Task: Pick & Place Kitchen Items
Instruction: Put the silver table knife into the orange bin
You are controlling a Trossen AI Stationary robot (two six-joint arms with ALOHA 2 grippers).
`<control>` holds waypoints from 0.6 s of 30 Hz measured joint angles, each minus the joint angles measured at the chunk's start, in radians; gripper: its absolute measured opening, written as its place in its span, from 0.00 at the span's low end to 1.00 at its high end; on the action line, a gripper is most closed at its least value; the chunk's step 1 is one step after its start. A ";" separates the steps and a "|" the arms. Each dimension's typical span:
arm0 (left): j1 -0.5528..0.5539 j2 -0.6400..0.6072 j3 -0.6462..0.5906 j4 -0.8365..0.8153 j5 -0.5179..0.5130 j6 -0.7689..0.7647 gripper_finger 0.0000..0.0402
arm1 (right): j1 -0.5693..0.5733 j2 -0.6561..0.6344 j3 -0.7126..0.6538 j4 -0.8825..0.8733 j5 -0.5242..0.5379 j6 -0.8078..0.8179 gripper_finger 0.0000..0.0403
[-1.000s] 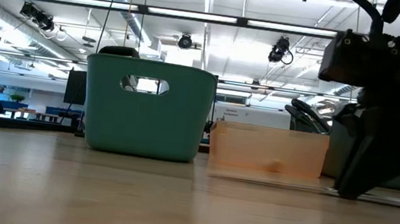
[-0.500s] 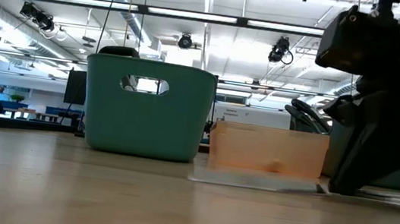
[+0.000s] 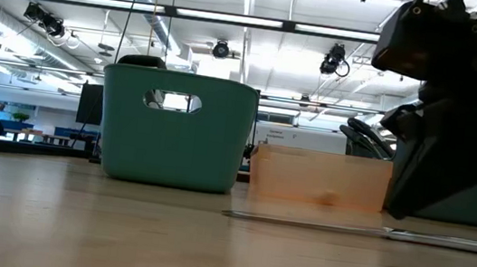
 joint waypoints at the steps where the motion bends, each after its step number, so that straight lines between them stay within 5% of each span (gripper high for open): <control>1: 0.000 0.029 0.016 -0.004 0.010 -0.011 0.01 | 0.000 0.000 0.000 0.000 0.001 0.000 0.05; 18: 0.026 0.772 0.339 0.143 0.235 -0.262 0.01 | 0.024 -0.003 0.002 -0.087 -0.016 0.101 0.19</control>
